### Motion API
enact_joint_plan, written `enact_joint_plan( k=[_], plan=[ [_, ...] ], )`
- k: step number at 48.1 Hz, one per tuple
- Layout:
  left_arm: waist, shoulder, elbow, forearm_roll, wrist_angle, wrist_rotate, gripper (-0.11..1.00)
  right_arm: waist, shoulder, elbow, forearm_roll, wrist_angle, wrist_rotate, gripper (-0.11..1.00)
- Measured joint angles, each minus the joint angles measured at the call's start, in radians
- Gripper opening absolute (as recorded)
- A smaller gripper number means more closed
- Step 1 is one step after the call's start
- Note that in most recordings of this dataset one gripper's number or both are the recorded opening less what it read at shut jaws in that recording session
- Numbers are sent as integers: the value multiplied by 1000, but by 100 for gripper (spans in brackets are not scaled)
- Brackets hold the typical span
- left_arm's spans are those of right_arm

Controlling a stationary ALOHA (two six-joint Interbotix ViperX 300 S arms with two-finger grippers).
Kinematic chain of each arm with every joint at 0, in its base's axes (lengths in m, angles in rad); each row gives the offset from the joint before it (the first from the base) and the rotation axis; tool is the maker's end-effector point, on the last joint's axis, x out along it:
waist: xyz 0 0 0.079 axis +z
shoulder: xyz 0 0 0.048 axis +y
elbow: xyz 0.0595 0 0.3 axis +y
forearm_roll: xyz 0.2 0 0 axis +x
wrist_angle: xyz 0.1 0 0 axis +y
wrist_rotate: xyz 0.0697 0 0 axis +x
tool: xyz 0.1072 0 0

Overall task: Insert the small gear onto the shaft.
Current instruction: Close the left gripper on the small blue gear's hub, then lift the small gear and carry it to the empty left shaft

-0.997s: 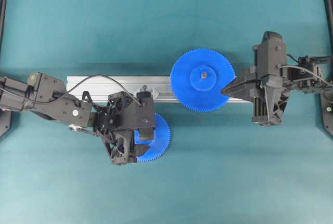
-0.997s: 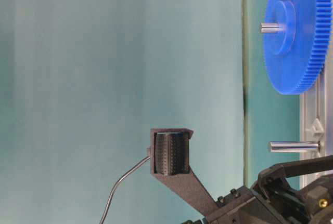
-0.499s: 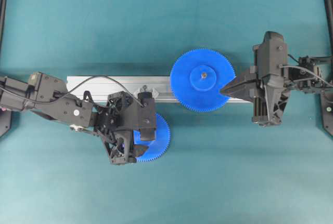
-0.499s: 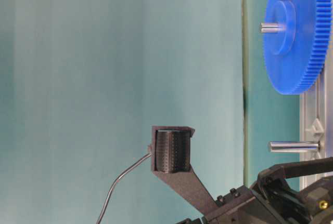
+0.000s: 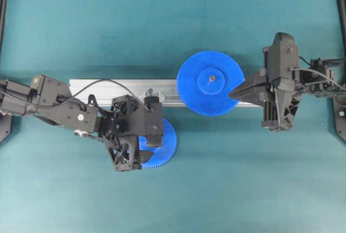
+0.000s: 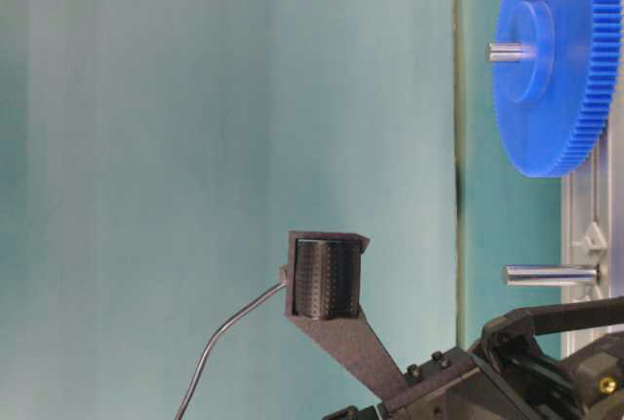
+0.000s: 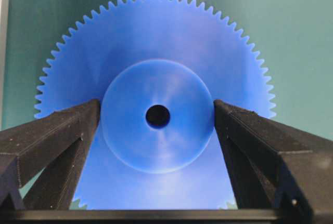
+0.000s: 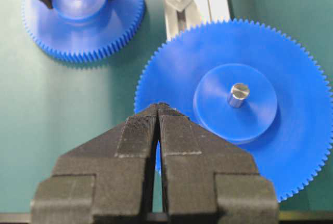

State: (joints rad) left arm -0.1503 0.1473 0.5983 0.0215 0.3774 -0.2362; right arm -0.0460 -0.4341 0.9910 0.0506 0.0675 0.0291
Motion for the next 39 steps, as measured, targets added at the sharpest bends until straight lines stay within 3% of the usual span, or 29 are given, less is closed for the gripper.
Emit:
enact_joint_plan(
  k=[10,39],
  plan=[
    [-5,0,-5,0,6,0,72,0,0,0,0,0,0,4],
    [0,-20,-54,0,32,74,72,0,0,6,0,-5,0,4]
  ],
)
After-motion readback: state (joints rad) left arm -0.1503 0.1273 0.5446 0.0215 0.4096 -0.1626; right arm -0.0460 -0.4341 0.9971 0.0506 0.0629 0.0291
